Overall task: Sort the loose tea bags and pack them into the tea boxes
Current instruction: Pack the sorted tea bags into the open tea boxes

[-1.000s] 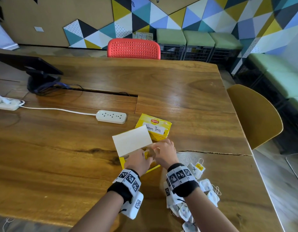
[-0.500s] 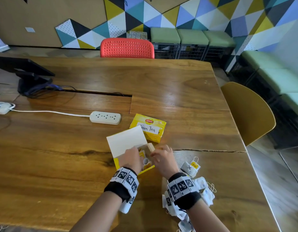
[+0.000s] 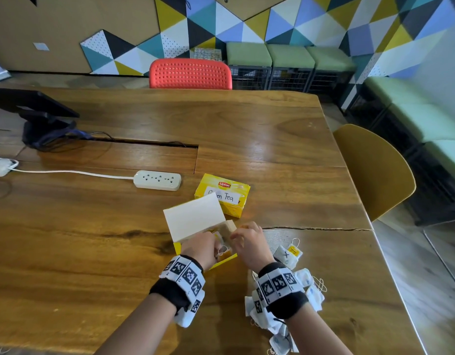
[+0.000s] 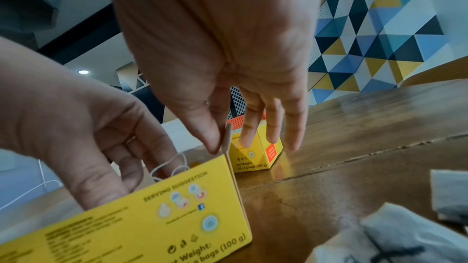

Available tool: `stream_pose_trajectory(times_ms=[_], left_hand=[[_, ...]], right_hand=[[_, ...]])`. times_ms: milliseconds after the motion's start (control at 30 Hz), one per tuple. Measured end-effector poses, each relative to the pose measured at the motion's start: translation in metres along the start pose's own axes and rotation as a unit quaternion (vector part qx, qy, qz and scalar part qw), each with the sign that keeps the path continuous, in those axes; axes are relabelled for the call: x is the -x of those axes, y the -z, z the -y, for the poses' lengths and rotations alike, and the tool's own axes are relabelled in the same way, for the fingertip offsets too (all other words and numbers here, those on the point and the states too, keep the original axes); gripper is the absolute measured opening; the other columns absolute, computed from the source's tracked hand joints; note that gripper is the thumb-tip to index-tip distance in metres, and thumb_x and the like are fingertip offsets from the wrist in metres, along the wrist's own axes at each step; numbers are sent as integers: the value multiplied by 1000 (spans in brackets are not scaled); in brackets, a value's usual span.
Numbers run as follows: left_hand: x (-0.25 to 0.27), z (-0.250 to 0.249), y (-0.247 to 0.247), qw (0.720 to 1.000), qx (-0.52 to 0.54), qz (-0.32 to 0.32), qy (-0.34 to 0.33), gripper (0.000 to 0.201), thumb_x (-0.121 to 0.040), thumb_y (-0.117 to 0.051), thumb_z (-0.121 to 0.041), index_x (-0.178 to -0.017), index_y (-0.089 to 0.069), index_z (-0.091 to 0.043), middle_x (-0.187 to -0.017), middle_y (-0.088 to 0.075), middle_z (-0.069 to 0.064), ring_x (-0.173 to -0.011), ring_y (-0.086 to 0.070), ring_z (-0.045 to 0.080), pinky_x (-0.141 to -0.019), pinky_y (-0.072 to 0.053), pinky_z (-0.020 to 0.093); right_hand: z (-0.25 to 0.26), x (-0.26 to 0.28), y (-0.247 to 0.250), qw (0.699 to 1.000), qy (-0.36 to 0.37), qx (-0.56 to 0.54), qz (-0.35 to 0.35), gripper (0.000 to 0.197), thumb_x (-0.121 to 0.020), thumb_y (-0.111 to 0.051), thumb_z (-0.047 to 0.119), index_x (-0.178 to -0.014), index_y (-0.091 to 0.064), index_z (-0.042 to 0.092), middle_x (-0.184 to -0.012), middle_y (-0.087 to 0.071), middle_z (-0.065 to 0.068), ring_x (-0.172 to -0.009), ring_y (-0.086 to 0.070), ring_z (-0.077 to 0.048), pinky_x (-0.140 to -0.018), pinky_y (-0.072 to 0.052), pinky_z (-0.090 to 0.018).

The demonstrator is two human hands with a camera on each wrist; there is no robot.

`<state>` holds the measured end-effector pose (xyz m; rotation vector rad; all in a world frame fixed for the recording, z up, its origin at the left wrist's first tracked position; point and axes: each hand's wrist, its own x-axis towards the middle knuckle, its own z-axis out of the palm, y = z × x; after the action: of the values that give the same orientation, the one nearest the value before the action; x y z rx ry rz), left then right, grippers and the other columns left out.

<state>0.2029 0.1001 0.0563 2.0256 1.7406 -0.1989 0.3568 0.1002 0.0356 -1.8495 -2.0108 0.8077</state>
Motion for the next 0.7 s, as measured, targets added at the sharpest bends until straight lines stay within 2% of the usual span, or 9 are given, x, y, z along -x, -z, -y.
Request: stream_pose_trajectory(times_ms=[167,267,333,400,467,567,633,700], left_hand=[[-1,-8,-1,999,38,-25,1,25,-82,-68,-32,-107,-70,-33,-109,-69,-8,-103,-62,18,-83,-53,31],[-6,-9,-6,997,79,-6,23,17,-84,-66,-35,-99,-72,-35,-106,-70,-9,-101,-63,17,-84,-53,34],[-11,-4,-8,989,143,10,38,11,-84,-67,-37,-93,-73,-33,-102,-71,-8,-97,-64,16,-86,-53,35],[-15,1,-8,974,218,25,47,8,-85,-69,-37,-87,-72,-30,-94,-72,-6,-88,-65,13,-78,-52,28],[-15,5,-6,964,259,31,54,13,-88,-67,-33,-94,-72,-22,-86,-69,-5,-80,-64,11,-69,-46,21],[-15,11,-3,967,241,-14,81,17,-90,-64,-26,-101,-72,-16,-86,-70,0,-84,-67,17,-76,-52,26],[-13,15,-2,978,176,-57,98,16,-92,-61,-23,-103,-71,-18,-99,-71,2,-94,-66,20,-83,-54,31],[-11,17,-4,984,124,-77,98,17,-93,-56,-21,-104,-69,-20,-106,-69,5,-100,-64,23,-87,-54,36]], right_hand=[[-5,-3,-8,999,-2,44,19,20,-91,-57,27,-100,-74,21,-117,-58,-7,-118,-45,-27,-90,-38,-31],[-5,-2,-8,999,-6,47,21,22,-90,-56,24,-103,-74,20,-120,-56,-9,-118,-44,-28,-94,-39,-33],[-6,-1,-8,998,-4,53,37,24,-90,-55,24,-107,-72,20,-120,-57,-10,-120,-43,-28,-97,-36,-32],[-5,-1,-7,996,-11,56,70,27,-91,-54,33,-109,-69,19,-119,-59,-9,-121,-41,-28,-97,-37,-35],[-3,0,-6,994,-24,53,93,29,-90,-56,39,-108,-68,19,-118,-58,-9,-122,-40,-27,-97,-38,-39],[2,0,-4,991,-45,77,99,27,-93,-56,35,-110,-67,18,-123,-50,-9,-125,-36,-28,-101,-38,-44],[7,1,-5,989,-58,105,87,29,-94,-54,33,-114,-67,17,-128,-45,-10,-128,-33,-28,-106,-35,-47],[12,0,-6,988,-67,115,81,29,-95,-52,34,-111,-69,17,-131,-44,-10,-132,-28,-28,-110,-28,-51]])
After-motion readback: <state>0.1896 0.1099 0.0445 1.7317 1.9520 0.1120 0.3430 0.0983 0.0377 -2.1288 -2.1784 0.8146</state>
